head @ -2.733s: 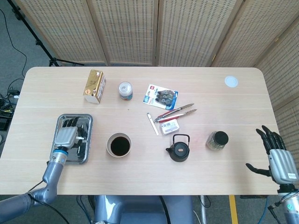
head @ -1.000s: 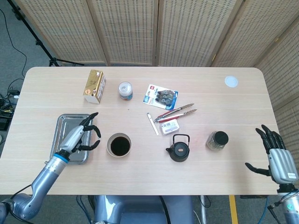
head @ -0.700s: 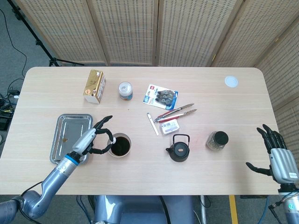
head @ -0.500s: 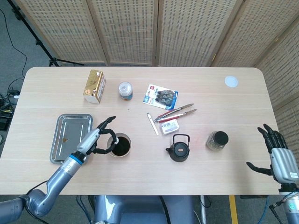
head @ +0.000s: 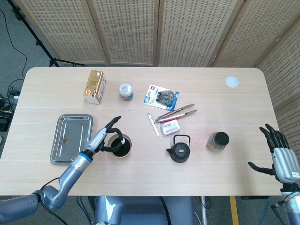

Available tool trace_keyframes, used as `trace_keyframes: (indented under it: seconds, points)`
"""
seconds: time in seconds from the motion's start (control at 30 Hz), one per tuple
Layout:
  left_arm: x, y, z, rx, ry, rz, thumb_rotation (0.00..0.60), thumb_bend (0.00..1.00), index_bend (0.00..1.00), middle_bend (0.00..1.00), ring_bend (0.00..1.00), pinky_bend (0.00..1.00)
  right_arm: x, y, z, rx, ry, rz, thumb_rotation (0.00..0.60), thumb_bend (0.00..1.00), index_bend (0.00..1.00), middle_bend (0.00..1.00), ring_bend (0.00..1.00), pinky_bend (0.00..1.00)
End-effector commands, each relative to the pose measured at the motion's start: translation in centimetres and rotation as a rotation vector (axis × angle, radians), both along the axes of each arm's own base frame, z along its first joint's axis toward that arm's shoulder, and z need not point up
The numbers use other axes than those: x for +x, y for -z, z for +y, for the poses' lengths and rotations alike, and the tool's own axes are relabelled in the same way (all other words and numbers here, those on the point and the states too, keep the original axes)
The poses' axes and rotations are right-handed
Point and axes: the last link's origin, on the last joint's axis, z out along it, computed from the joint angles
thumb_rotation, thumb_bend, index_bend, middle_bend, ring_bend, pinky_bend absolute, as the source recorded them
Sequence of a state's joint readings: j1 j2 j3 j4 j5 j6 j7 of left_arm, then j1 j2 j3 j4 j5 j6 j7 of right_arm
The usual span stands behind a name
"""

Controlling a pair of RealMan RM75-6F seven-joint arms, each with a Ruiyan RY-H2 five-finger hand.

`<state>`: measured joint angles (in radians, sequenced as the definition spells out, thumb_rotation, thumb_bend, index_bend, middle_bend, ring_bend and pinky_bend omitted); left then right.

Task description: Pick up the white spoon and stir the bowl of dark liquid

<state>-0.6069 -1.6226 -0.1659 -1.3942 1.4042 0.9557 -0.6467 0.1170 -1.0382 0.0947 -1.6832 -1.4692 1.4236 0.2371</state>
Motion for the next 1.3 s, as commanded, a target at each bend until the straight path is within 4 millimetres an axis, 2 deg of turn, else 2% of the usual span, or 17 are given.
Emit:
trace_keyframes:
  seconds: [0.03, 0.47, 0.77, 1.3]
  points:
    - [0.2, 0.4, 0.2, 0.003, 0.001, 0.004, 0.600, 0.46, 0.61, 0.00, 0.00, 0.00, 0.0, 0.0, 0.0, 0.000, 0.000, -0.001, 0.600, 0.00, 0.00, 0.00, 0.00, 0.00]
    - [0.6, 1.9, 0.3, -0.005, -0.006, 0.003, 0.600, 0.47, 0.61, 0.00, 0.00, 0.00, 0.0, 0.0, -0.1, 0.003, 0.001, -0.004, 0.600, 0.00, 0.00, 0.00, 0.00, 0.00]
    - [1.1, 2.9, -0.5, -0.035, 0.016, 0.012, 0.600, 0.47, 0.61, 0.00, 0.00, 0.00, -0.1, 0.0, -0.2, 0.003, 0.003, -0.006, 0.600, 0.00, 0.00, 0.00, 0.00, 0.00]
    - [0.8, 2.9, -2.1, -0.075, 0.019, -0.013, 0.600, 0.47, 0.61, 0.00, 0.00, 0.00, 0.0, 0.0, -0.1, 0.004, -0.001, -0.004, 0.600, 0.00, 0.00, 0.00, 0.00, 0.00]
